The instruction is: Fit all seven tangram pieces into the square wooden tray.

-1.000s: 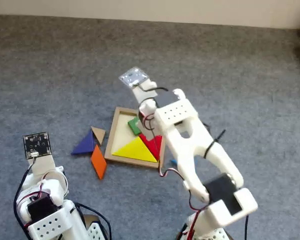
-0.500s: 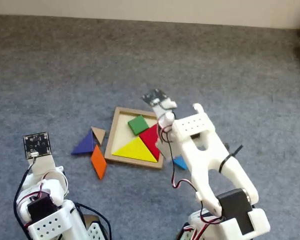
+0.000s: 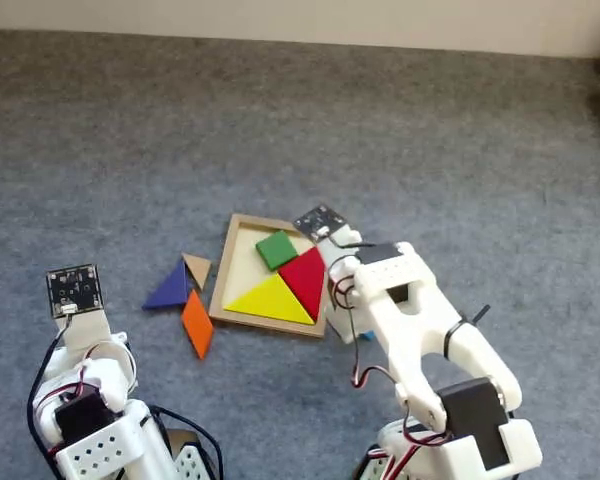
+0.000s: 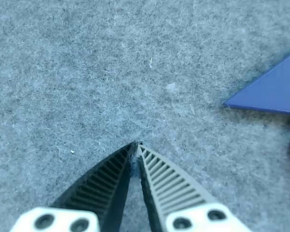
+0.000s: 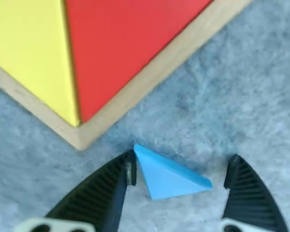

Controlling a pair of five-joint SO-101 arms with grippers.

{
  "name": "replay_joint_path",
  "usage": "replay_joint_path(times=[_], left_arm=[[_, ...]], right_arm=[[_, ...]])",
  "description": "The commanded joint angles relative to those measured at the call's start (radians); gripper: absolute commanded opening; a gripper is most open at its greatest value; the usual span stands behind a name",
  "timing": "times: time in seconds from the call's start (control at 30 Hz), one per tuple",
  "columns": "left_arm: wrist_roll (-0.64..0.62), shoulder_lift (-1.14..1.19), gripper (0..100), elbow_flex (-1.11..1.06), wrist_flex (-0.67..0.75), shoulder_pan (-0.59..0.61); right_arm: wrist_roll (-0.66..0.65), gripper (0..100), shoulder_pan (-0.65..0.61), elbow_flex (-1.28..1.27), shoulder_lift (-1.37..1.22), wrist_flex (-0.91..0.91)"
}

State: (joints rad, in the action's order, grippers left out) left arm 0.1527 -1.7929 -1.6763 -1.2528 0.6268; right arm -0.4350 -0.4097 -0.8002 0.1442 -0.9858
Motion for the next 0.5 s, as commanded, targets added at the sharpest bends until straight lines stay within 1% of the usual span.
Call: replay_joint_path(times=[0.0, 0.1, 0.27, 0.33, 0.47], left_arm=[[-0.009, -0.038, 1, -0.019, -0.003, 0.013], [-0.009, -0.038, 1, -0.019, -0.003, 0.013], [-0.009, -0.038, 1, -0.019, -0.003, 0.013], [-0.009, -0.038, 1, -0.019, -0.003, 0.015], [-0.009, -0.039, 1, -0.019, -0.003, 0.015]], right_arm=[[-0.057, 28.6, 0.045, 0.002, 0.048, 0.013], [-0.057, 28.6, 0.067, 0.002, 0.048, 0.013], [-0.057, 28.6, 0.068, 0.002, 0.048, 0.016], [-0.051, 28.3, 0.081, 0.002, 0.048, 0.051], [-0.051, 21.0, 0.131, 0.001, 0.048, 0.105]])
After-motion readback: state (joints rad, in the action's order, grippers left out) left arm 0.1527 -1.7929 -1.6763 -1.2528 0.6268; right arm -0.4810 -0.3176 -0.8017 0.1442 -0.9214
